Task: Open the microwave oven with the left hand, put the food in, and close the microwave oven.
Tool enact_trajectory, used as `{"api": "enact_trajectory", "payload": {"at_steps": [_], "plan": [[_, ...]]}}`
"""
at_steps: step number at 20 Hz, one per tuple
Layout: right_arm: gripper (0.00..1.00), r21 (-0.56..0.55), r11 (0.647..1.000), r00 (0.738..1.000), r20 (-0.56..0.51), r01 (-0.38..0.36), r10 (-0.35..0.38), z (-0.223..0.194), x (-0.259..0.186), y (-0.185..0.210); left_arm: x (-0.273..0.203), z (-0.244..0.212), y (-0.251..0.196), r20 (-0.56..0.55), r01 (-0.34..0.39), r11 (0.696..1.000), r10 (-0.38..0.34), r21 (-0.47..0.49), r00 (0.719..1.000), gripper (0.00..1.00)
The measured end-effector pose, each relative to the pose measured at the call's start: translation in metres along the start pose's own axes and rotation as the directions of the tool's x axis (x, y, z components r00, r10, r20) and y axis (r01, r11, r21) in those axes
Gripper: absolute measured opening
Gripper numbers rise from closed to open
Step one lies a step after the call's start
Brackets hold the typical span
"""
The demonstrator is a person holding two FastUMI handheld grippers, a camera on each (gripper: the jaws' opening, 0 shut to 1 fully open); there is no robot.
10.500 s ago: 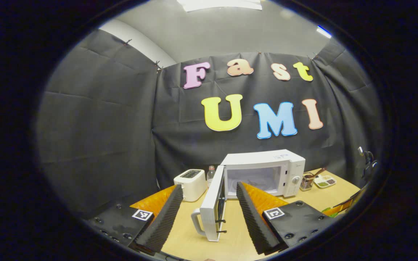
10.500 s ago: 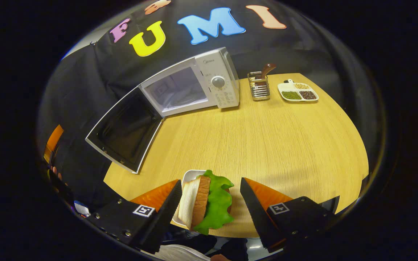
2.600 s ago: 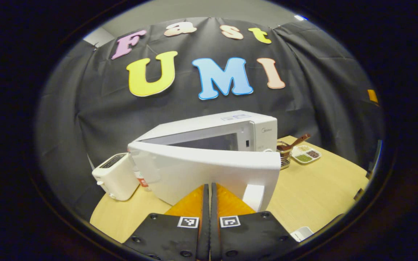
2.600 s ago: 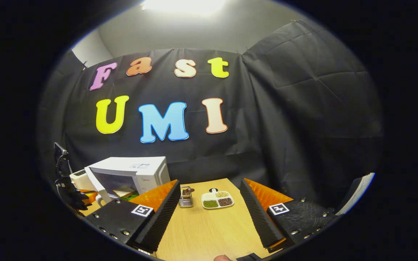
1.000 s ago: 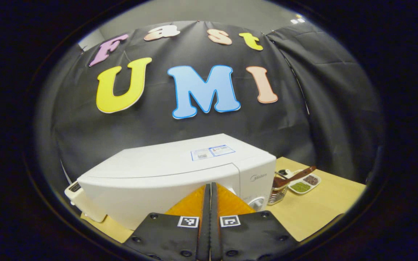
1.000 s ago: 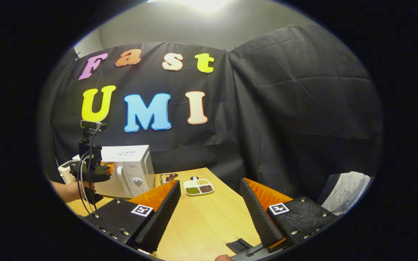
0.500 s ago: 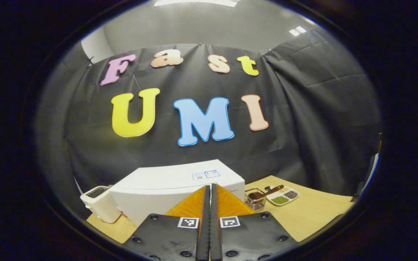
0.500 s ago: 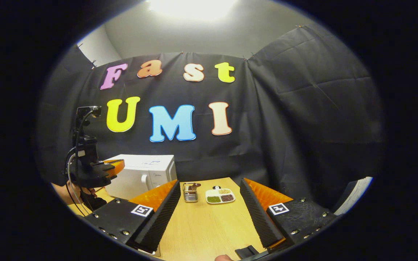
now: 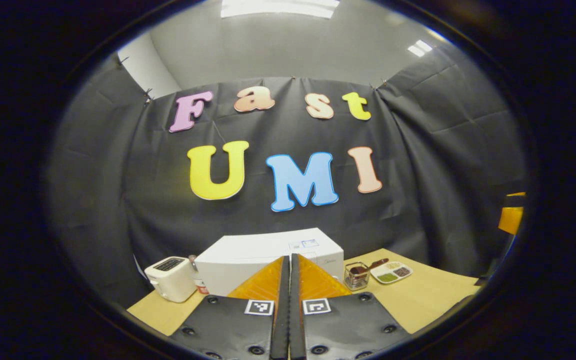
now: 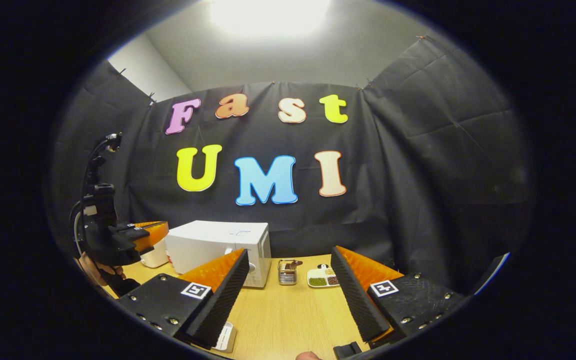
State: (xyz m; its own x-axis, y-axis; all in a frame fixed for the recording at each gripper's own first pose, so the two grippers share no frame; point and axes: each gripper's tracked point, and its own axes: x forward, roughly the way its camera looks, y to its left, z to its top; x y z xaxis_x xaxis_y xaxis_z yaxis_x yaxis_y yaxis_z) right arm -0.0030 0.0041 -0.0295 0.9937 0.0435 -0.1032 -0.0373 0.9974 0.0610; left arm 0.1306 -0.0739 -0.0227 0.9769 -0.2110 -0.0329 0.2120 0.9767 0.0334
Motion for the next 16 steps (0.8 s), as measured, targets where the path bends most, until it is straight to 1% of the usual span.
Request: {"api": "enact_trajectory", "payload": {"at_steps": [3, 6, 7, 8, 10, 12, 13, 15, 16], "plan": [[1.00, 0.010, 1.000, 1.000, 0.009, -0.016, 0.016, 0.004, -0.002, 0.017, -0.023, 0.000, 0.021, 0.002, -0.040, 0.999, 0.040, -0.001, 0.999, 0.07], [1.00, -0.009, 1.000, 1.000, 0.018, -0.023, 0.023, 0.005, -0.006, 0.035, -0.040, -0.005, 0.031, -0.003, -0.032, 0.999, 0.032, -0.033, 0.999, 0.07], [1.00, -0.007, 1.000, 1.000, 0.017, -0.025, 0.026, 0.004, -0.008, 0.042, -0.045, -0.008, 0.035, -0.016, -0.027, 0.999, 0.026, -0.039, 1.000, 0.08], [1.00, 0.001, 0.999, 0.999, 0.022, -0.034, 0.034, 0.004, -0.010, 0.051, -0.048, -0.011, 0.038, -0.025, -0.021, 0.999, 0.020, -0.043, 0.999, 0.14], [1.00, 0.007, 0.999, 0.999, 0.021, -0.041, 0.040, 0.003, -0.012, 0.063, -0.056, -0.013, 0.049, -0.027, -0.026, 0.999, 0.025, -0.046, 0.999, 0.54], [1.00, 0.009, 0.998, 0.998, 0.009, -0.056, 0.056, -0.001, -0.013, 0.076, -0.066, -0.011, 0.066, -0.010, -0.049, 0.998, 0.049, -0.036, 0.999, 0.94], [1.00, 0.009, 0.998, 0.998, 0.009, -0.061, 0.061, -0.001, -0.014, 0.081, -0.070, -0.010, 0.073, 0.000, -0.061, 0.998, 0.061, -0.028, 0.998, 0.96], [1.00, 0.005, 0.997, 0.997, 0.011, -0.071, 0.071, 0.000, -0.013, 0.090, -0.079, -0.008, 0.086, 0.015, -0.088, 0.996, 0.088, -0.013, 0.996, 0.96], [1.00, 0.006, 0.997, 0.997, 0.014, -0.075, 0.075, 0.001, -0.012, 0.094, -0.083, -0.007, 0.092, 0.020, -0.100, 0.995, 0.100, -0.007, 0.995, 0.99]]}}
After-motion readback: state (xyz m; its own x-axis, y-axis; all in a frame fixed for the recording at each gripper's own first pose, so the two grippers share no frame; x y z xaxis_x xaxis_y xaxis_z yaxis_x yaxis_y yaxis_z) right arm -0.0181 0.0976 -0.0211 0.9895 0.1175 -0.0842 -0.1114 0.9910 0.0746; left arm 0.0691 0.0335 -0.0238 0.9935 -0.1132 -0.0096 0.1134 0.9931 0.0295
